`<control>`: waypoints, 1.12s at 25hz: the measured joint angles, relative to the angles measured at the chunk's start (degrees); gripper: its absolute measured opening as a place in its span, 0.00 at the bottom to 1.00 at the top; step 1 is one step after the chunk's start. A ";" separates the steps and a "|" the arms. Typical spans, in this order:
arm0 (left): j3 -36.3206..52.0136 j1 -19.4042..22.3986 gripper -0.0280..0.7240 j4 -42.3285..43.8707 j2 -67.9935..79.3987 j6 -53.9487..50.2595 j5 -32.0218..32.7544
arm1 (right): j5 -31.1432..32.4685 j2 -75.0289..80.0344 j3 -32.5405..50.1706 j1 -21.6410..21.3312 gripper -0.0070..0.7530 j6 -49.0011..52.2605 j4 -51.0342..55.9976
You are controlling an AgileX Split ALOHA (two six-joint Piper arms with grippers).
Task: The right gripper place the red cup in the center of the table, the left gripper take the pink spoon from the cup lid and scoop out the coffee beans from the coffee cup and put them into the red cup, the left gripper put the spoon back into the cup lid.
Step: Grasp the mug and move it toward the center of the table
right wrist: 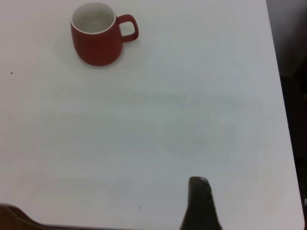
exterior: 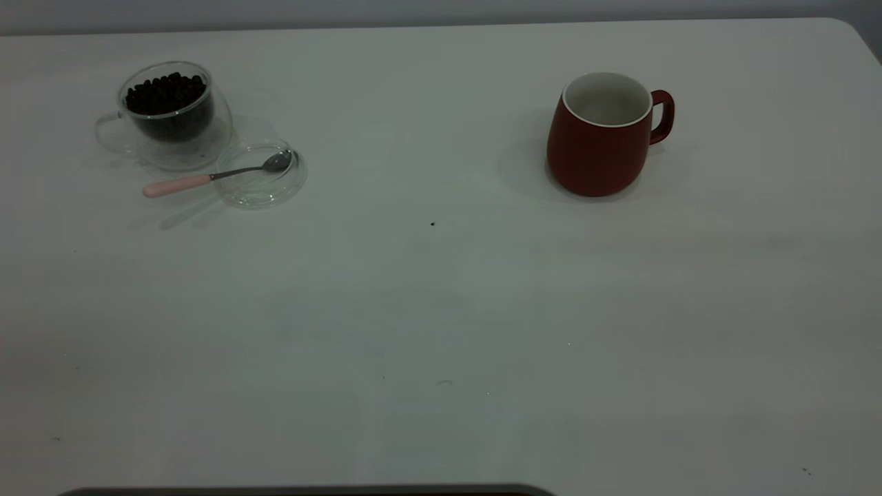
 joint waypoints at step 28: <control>0.00 0.00 0.82 0.00 0.00 0.00 0.00 | -0.82 0.00 0.00 0.00 0.78 0.00 0.24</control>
